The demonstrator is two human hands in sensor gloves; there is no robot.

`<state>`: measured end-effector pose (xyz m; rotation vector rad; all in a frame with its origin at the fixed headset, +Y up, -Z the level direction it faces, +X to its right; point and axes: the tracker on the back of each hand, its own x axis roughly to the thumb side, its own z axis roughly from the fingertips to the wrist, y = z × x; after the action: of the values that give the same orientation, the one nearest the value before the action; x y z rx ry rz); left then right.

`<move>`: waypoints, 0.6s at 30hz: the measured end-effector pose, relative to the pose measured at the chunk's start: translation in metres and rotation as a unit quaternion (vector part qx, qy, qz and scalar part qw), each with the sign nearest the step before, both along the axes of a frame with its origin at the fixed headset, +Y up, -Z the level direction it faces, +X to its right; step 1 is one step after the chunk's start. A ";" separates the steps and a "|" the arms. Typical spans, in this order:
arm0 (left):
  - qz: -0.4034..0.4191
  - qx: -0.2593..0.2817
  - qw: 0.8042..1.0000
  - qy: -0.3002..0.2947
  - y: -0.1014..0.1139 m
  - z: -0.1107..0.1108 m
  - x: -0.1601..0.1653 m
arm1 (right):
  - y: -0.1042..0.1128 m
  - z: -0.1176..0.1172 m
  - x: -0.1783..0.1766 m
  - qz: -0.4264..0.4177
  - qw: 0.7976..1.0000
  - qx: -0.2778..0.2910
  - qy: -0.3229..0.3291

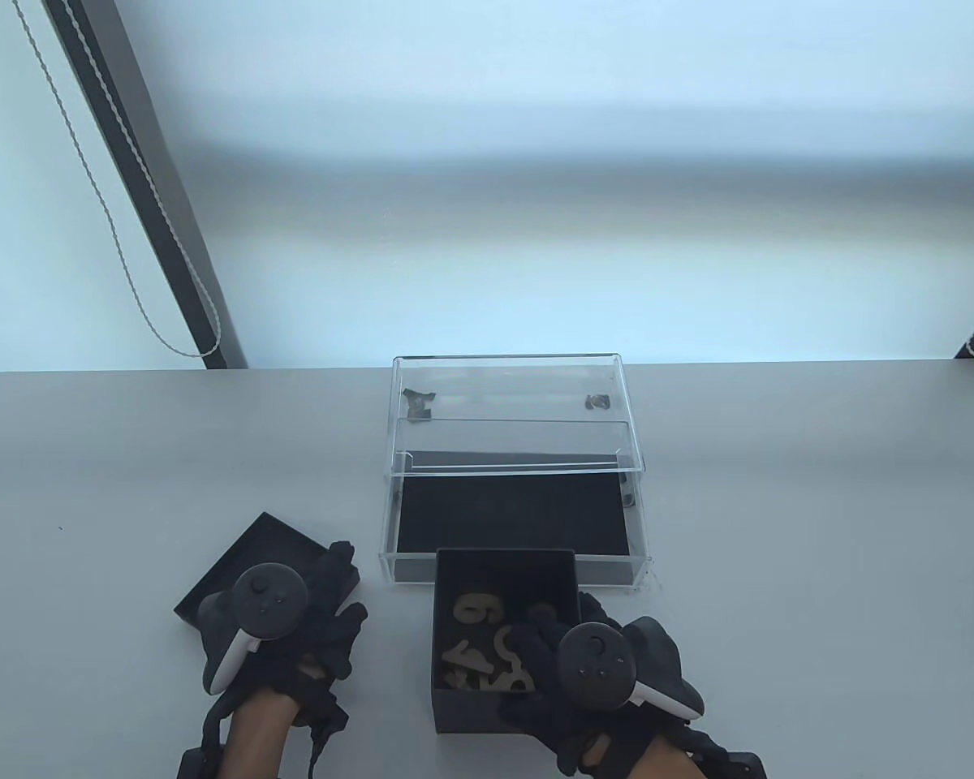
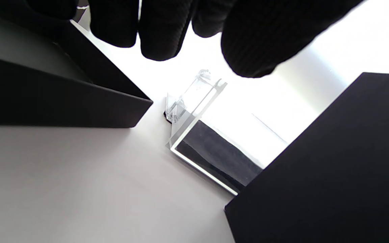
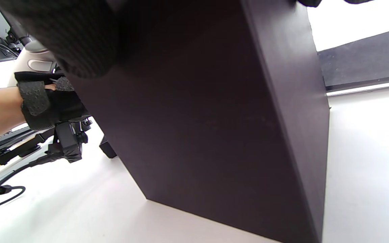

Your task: Pour number blocks into a drawer

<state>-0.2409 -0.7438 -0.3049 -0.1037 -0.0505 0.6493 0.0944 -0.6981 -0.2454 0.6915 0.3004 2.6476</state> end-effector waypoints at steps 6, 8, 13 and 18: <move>0.003 -0.004 1.000 0.000 0.000 0.001 0.000 | 0.001 -0.001 0.000 0.007 1.000 0.004 0.000; 0.005 -0.005 1.000 0.000 0.000 0.001 0.000 | 0.001 -0.001 0.000 0.012 1.000 0.006 0.000; 0.007 -0.006 1.000 0.000 0.000 0.001 0.000 | 0.002 -0.002 0.001 0.012 1.000 0.012 0.002; 0.016 -0.008 1.000 0.000 0.001 0.001 -0.001 | 0.004 -0.005 0.003 -0.009 1.000 0.024 0.009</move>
<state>-0.2420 -0.7429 -0.3040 -0.1182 -0.0478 0.6816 0.0975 -0.6940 -0.2500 0.7307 0.2359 2.6412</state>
